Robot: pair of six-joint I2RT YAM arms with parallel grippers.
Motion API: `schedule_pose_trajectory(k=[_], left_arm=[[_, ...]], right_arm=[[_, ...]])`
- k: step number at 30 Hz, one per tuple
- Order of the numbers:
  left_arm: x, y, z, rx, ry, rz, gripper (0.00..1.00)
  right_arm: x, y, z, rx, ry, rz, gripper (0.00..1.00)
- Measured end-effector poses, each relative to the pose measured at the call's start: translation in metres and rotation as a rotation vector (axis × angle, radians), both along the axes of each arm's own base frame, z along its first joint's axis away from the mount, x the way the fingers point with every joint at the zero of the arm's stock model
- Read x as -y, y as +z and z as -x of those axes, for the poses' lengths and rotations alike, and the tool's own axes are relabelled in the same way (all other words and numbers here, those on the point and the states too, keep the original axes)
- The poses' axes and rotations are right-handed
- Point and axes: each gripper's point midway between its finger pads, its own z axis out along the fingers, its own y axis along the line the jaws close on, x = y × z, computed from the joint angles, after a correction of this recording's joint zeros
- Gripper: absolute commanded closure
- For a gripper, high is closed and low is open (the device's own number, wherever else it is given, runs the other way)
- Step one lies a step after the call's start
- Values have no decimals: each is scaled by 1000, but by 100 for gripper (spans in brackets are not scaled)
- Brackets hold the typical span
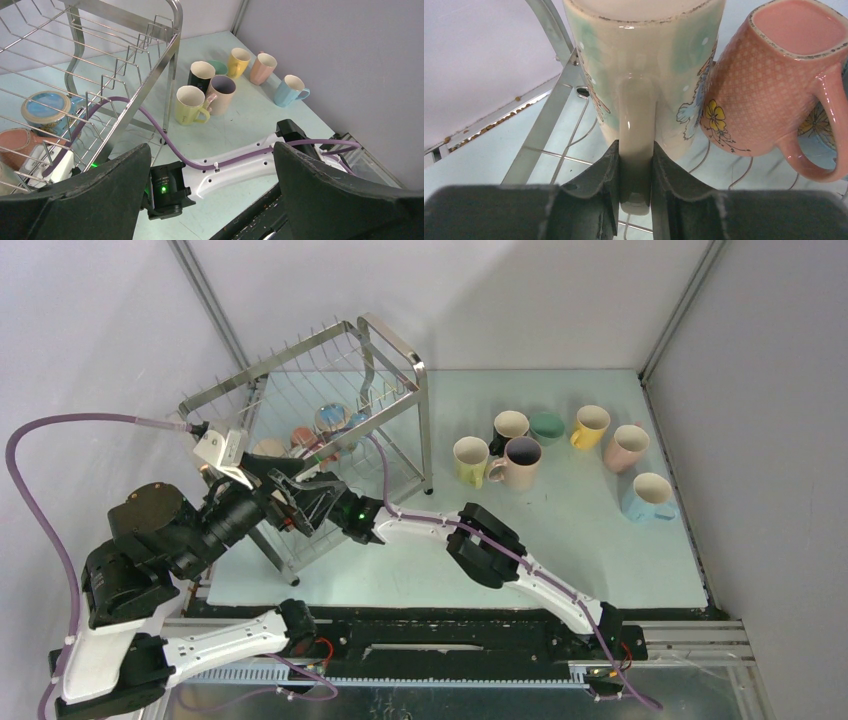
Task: Unload the cups from the dish rack
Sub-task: Unload the cup from the dish rack.
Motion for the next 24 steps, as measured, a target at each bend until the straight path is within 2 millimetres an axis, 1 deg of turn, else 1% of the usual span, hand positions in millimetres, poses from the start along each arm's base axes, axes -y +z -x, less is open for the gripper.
schedule_pose_trajectory(k=[1, 4, 5, 10, 17, 24], left_arm=[[0, 0, 0, 0, 0, 0, 0], [0, -1, 0, 0, 0, 0, 0], [0, -1, 0, 0, 0, 0, 0], [1, -5, -1, -5, 0, -8, 0], [1, -7, -1, -3, -1, -3, 0], [2, -3, -1, 2, -1, 16, 0]], right_arm=[[0, 0, 0, 0, 0, 0, 78], [0, -1, 0, -1, 2, 0, 97], [0, 0, 0, -1, 3, 0, 100], [2, -2, 1, 4, 3, -6, 100], [17, -1, 10, 10, -5, -8, 100], [29, -1, 17, 26, -38, -16, 100]])
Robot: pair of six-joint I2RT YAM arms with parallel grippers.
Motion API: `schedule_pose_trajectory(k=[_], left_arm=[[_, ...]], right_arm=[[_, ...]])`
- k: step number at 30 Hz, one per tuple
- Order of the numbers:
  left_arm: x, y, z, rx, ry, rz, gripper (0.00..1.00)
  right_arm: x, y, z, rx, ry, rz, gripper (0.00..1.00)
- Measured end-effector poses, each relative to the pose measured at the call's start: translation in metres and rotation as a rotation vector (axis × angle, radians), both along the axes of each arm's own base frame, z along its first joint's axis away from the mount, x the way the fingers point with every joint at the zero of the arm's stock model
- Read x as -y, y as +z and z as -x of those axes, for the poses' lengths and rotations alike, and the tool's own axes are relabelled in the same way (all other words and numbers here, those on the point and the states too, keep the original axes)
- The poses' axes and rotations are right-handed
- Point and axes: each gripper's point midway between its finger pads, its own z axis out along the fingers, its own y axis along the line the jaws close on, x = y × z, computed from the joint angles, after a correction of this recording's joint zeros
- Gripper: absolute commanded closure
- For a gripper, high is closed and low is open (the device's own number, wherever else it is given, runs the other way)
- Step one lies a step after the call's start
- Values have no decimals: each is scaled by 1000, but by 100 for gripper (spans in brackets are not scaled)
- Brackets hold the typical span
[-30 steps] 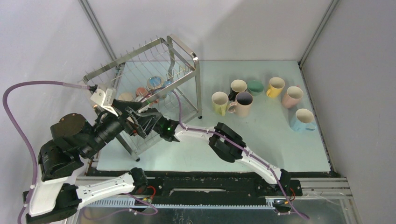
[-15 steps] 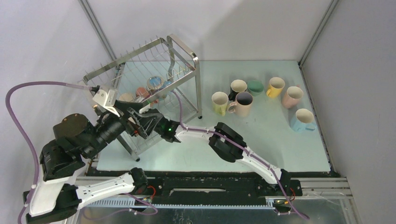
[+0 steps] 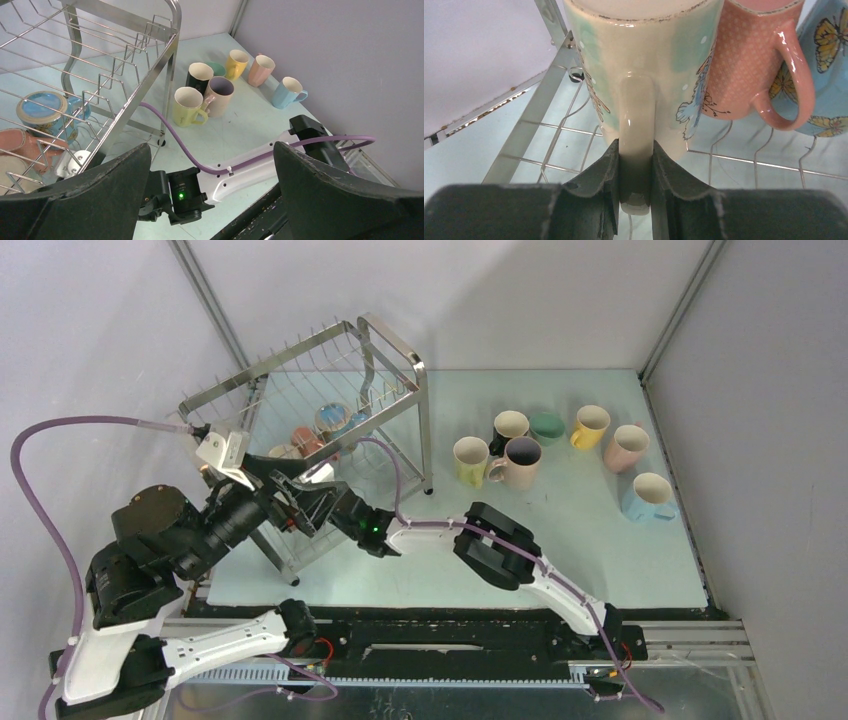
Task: Unload the cups from the dish rack
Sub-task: Unload the cup from the dish rack.
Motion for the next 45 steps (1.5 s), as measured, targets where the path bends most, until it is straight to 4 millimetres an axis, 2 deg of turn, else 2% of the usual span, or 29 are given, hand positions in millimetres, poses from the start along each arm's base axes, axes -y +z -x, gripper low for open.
schedule_pose_trajectory(k=[22, 32, 45], left_arm=[[2, -5, 0, -20, 2, 25, 0], [-3, -5, 4, -20, 3, 51, 0], [-11, -2, 6, -13, 20, 75, 0]], right_arm=[[41, 0, 22, 14, -75, -7, 100], [61, 0, 36, 21, -108, 4, 100], [74, 4, 45, 20, -130, 1, 100]])
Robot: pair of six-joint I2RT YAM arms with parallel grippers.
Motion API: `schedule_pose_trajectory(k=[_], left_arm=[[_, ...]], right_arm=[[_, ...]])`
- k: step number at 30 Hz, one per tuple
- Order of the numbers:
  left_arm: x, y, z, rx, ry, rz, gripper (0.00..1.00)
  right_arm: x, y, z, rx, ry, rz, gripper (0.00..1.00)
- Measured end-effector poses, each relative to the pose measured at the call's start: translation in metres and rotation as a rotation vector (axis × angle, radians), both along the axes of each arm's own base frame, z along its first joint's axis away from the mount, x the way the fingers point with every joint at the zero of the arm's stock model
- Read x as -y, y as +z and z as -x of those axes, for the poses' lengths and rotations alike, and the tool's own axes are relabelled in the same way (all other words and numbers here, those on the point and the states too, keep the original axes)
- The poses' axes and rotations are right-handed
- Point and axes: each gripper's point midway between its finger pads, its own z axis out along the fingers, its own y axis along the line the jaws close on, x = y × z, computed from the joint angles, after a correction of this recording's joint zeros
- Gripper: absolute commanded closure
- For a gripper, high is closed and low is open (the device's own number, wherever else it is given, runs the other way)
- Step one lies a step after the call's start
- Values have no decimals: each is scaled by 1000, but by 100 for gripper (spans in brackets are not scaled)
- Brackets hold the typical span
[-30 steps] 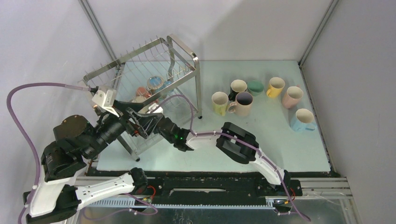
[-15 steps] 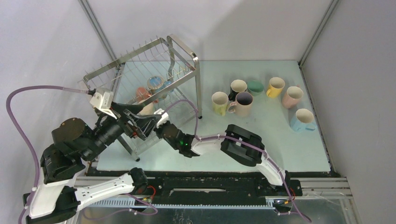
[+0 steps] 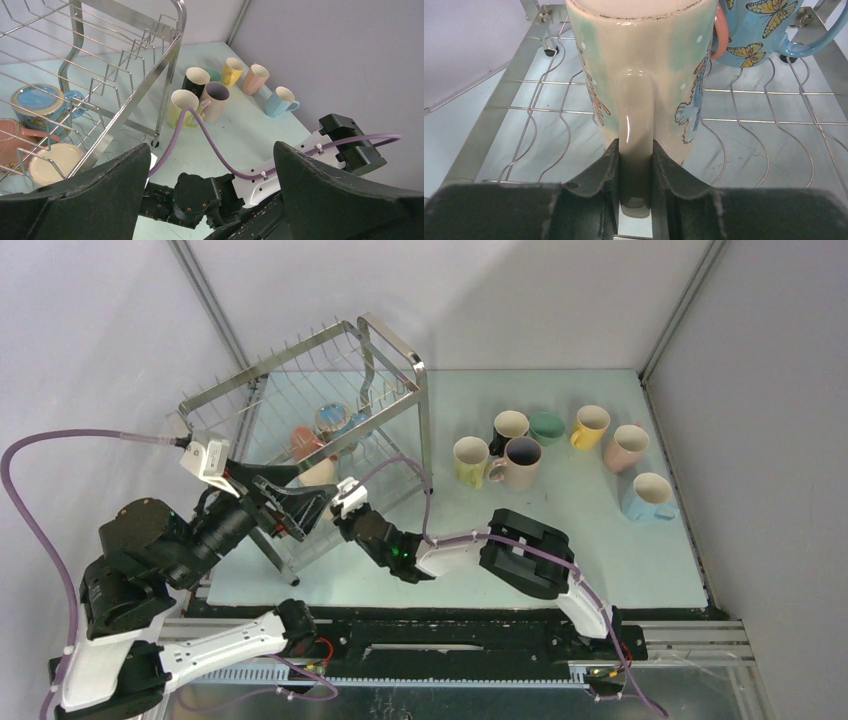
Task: Unload the cups from the dish rack
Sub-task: Unload the cup from the dish rack.
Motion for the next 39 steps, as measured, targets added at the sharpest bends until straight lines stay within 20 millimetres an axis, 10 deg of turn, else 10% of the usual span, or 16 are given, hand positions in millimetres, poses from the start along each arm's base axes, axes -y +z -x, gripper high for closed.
schedule_pose_trajectory(k=[39], left_arm=[[-6, -4, -1, -8, 27, 19, 0]], right_arm=[[42, 49, 34, 39, -16, -69, 100]])
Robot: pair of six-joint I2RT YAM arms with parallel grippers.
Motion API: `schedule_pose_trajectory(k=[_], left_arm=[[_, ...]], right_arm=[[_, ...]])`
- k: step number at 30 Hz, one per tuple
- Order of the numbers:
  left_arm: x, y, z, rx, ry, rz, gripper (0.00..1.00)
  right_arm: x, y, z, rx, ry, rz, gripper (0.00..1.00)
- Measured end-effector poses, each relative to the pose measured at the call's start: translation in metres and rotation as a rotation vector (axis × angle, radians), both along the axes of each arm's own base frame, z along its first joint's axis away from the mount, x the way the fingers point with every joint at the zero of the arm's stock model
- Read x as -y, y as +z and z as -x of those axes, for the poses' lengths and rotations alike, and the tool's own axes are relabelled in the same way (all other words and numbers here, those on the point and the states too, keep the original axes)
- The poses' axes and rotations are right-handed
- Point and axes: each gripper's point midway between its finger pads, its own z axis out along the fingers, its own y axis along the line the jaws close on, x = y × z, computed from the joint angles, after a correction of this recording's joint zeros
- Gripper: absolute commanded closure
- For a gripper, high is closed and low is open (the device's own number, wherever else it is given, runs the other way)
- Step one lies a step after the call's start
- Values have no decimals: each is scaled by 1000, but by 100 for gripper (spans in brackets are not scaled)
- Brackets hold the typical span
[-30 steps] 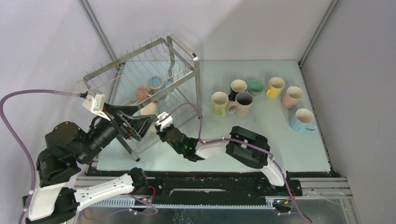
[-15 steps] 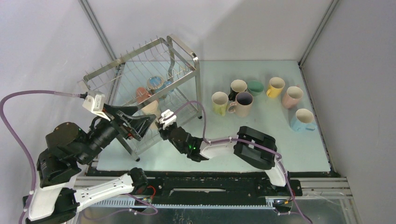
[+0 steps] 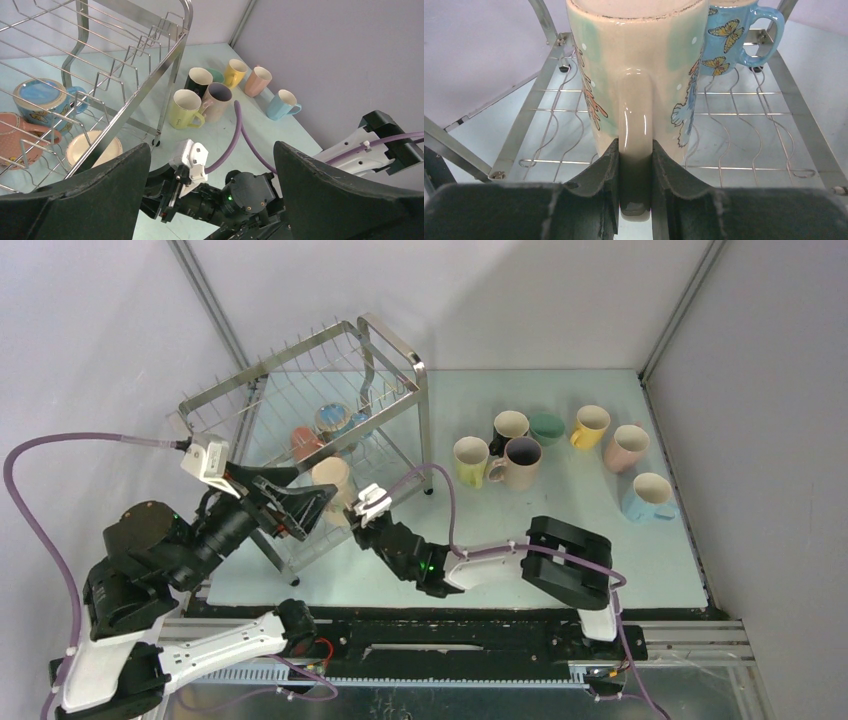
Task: Unload the cups from the dish rack
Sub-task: Unload the cup from the dish rack.
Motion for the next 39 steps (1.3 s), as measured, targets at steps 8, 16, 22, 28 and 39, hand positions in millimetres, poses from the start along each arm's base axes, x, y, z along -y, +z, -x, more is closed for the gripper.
schedule_pose_trajectory(k=[8, 16, 22, 28, 39], left_arm=[[11, -3, -3, -10, -17, 13, 0], [28, 1, -11, -8, -30, 30, 0], [41, 3, -17, -4, -42, 43, 0], [59, 7, -24, -7, -58, 67, 0], [112, 4, -44, -44, -117, 83, 0]], right_arm=[[23, 5, 13, -2, -9, 1, 100], [55, 16, 28, -23, -16, -32, 100], [89, 25, 36, -59, -37, -59, 100], [135, 35, 48, -103, -53, -89, 100], [220, 80, 52, -155, -145, -205, 100]])
